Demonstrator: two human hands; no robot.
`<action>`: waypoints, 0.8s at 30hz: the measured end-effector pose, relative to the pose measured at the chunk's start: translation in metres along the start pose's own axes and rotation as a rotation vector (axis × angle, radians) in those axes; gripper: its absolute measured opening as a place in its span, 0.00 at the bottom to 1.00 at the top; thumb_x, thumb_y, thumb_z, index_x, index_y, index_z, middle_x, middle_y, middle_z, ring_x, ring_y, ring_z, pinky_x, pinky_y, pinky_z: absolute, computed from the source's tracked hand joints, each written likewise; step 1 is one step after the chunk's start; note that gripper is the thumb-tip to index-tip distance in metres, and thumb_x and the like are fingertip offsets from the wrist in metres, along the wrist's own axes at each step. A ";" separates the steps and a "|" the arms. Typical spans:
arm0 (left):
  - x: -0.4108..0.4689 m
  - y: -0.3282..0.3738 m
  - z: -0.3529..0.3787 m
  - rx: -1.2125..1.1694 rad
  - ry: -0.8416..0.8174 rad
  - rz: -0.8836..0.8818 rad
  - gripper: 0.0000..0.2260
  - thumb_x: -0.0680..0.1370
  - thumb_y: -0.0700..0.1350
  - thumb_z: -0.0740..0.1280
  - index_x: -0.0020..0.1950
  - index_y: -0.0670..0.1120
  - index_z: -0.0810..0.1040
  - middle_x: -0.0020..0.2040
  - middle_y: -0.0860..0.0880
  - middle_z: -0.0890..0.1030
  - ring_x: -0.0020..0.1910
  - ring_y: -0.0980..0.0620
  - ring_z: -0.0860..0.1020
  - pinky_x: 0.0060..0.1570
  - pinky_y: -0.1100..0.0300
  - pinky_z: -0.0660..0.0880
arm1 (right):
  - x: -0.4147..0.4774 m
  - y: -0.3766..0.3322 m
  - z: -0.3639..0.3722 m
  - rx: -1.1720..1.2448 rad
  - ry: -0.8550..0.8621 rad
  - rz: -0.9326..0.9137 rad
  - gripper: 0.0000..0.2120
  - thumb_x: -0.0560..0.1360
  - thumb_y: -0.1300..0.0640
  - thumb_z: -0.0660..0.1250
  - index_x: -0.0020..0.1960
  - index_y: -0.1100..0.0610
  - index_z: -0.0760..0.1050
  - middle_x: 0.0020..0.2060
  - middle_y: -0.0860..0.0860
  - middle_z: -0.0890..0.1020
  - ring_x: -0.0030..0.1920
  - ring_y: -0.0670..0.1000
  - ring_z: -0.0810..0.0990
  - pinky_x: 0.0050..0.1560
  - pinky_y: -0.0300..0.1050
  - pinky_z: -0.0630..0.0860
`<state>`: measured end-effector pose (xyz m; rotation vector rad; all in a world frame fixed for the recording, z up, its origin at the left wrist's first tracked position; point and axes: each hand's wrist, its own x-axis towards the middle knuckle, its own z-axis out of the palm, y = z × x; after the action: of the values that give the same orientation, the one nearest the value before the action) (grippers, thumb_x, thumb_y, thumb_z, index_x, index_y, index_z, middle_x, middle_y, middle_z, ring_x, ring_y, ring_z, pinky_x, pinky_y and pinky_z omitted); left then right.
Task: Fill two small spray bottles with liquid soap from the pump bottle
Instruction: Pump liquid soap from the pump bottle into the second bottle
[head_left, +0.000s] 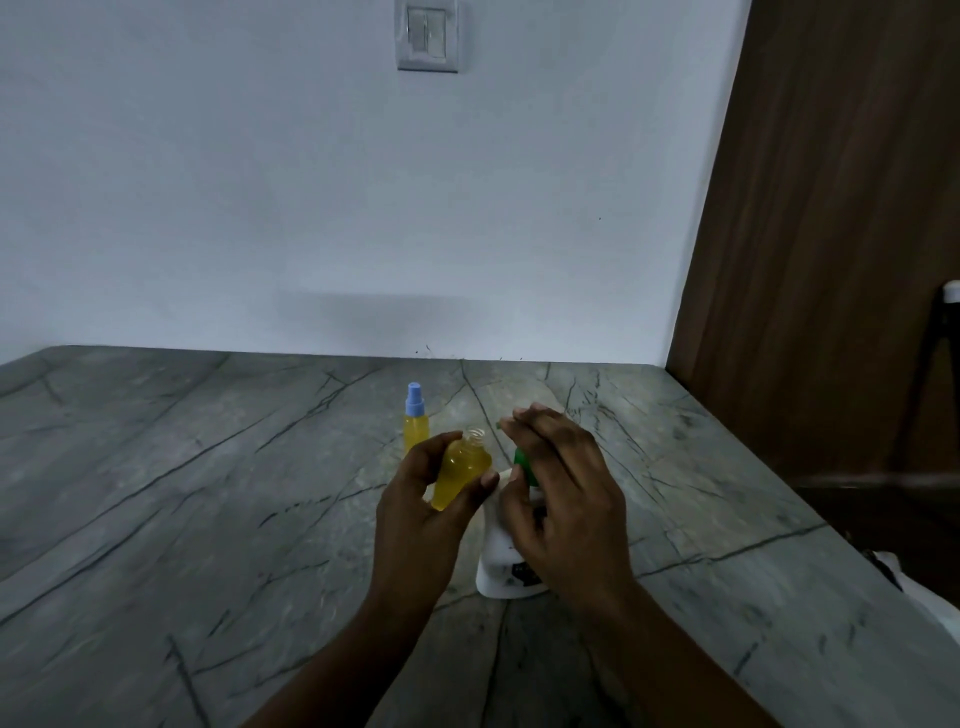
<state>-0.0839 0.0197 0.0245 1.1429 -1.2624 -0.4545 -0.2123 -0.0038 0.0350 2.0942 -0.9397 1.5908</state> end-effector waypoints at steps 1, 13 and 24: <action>0.000 0.000 0.001 -0.033 0.000 -0.024 0.19 0.66 0.55 0.71 0.55 0.54 0.76 0.51 0.56 0.81 0.51 0.61 0.78 0.51 0.59 0.75 | 0.000 0.000 0.000 0.002 0.004 -0.003 0.17 0.74 0.58 0.60 0.59 0.63 0.78 0.56 0.56 0.79 0.62 0.51 0.72 0.65 0.34 0.65; -0.001 -0.005 -0.002 -0.287 -0.061 -0.147 0.22 0.64 0.52 0.71 0.57 0.47 0.76 0.52 0.49 0.82 0.52 0.52 0.80 0.54 0.49 0.76 | -0.001 0.003 0.002 0.015 -0.023 -0.016 0.18 0.74 0.60 0.60 0.63 0.58 0.72 0.62 0.50 0.72 0.67 0.50 0.68 0.66 0.30 0.61; 0.001 -0.006 -0.009 -0.351 -0.081 -0.117 0.21 0.65 0.49 0.70 0.56 0.45 0.77 0.51 0.48 0.82 0.52 0.51 0.80 0.47 0.60 0.78 | -0.004 0.003 -0.002 0.029 -0.096 0.006 0.25 0.73 0.59 0.61 0.70 0.54 0.63 0.68 0.49 0.66 0.70 0.48 0.63 0.62 0.33 0.67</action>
<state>-0.0742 0.0203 0.0210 0.9086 -1.1332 -0.7840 -0.2163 -0.0034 0.0320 2.2061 -0.9605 1.5274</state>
